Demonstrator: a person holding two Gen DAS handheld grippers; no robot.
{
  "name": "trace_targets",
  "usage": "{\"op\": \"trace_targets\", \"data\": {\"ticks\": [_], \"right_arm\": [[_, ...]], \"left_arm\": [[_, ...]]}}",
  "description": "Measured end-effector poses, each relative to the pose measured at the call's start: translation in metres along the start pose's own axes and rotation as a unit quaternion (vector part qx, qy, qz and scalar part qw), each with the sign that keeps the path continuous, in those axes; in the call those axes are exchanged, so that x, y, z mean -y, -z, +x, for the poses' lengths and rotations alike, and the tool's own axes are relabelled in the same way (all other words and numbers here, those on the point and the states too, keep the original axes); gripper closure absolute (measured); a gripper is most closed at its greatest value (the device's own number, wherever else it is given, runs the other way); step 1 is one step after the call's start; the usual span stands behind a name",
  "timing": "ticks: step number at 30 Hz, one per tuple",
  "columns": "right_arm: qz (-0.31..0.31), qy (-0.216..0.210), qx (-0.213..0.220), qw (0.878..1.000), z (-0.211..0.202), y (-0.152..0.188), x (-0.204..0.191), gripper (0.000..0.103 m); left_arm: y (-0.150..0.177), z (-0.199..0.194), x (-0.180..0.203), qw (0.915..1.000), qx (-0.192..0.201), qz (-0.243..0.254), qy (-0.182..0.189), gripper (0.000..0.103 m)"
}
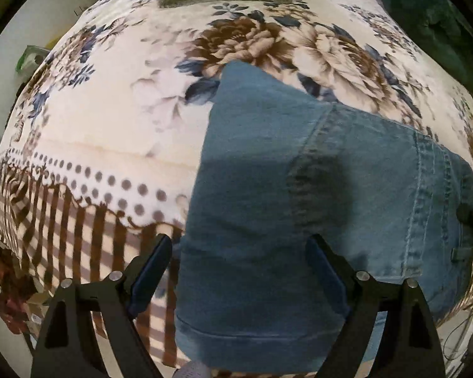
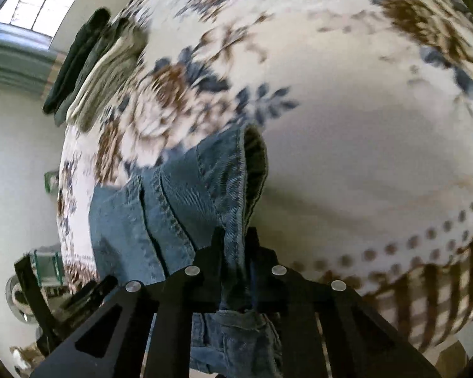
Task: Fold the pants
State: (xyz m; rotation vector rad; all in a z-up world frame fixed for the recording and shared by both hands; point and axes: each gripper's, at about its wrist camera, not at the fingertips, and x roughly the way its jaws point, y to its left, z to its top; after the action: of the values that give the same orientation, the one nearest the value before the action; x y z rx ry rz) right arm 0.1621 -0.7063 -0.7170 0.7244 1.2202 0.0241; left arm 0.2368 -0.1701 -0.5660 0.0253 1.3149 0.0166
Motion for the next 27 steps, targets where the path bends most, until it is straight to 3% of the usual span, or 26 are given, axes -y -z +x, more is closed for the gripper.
{"op": "trace_targets", "data": {"ticks": [5,10,16,20,23,27], "right_arm": [[-0.010,0.036,-0.027,0.999,0.022,-0.010,0.011,0.090],[-0.031,0.069,-0.053,0.996,0.036,-0.014,0.005,0.082],[-0.030,0.082,-0.063,0.994,0.023,-0.015,0.000,0.061],[-0.046,0.098,-0.020,0.994,-0.004,-0.007,-0.013,0.043],[-0.054,0.104,0.006,0.993,-0.016,-0.001,-0.022,0.041],[-0.057,0.113,-0.013,0.992,0.004,0.003,-0.024,0.041]], "left_arm": [[0.002,0.005,0.000,1.0000,-0.004,0.004,0.003,0.016],[-0.004,0.002,-0.007,1.0000,0.002,-0.002,0.001,0.016],[-0.019,-0.007,-0.017,0.9998,0.016,-0.007,0.002,0.016],[-0.045,-0.018,-0.023,0.9991,0.028,-0.022,0.024,0.016],[-0.075,-0.012,-0.019,0.9988,0.031,-0.018,0.035,0.016],[-0.112,0.023,-0.015,0.9998,0.012,-0.009,0.015,0.016]]}}
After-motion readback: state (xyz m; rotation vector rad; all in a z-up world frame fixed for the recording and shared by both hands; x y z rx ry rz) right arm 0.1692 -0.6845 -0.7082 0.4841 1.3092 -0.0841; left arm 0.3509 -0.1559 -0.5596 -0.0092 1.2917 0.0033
